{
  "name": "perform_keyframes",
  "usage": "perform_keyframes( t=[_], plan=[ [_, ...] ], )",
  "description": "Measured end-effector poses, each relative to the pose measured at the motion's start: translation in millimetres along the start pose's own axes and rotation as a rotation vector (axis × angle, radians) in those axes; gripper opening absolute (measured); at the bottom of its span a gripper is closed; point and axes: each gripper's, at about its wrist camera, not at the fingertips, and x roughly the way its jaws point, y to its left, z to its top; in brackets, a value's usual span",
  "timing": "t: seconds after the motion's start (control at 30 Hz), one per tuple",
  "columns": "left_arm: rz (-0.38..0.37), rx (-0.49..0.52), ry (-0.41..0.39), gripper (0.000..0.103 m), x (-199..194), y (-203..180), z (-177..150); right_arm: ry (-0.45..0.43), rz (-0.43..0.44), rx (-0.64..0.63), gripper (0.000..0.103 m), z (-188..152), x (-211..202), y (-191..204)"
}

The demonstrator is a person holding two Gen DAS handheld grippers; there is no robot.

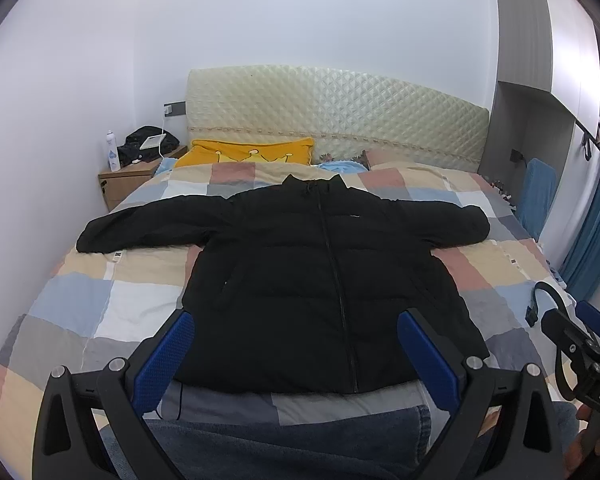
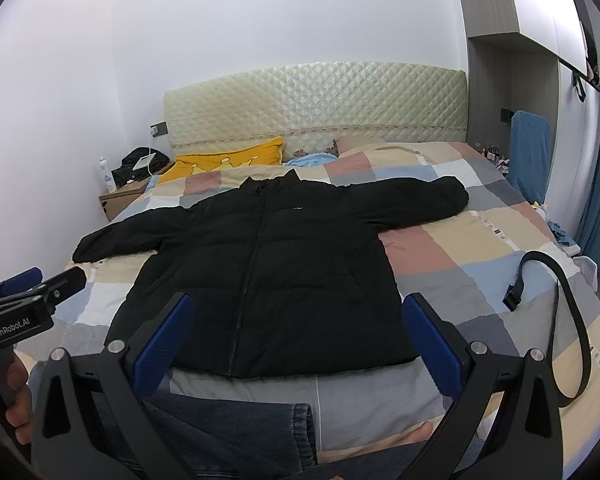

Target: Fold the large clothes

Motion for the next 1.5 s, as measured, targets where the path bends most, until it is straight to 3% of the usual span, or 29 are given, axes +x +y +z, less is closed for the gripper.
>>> perform_keyframes(
  t=[1.07, 1.5],
  plan=[
    [-0.026, 0.004, 0.024, 0.103, 10.0, -5.7, 8.3, 0.02, 0.003, 0.012, 0.103, 5.7, 0.2, -5.9],
    [-0.077, 0.09, -0.137, 0.103, 15.2, -44.5, 77.4, -0.057, -0.015, -0.004, 0.103, 45.7, 9.0, -22.9]
  ],
)
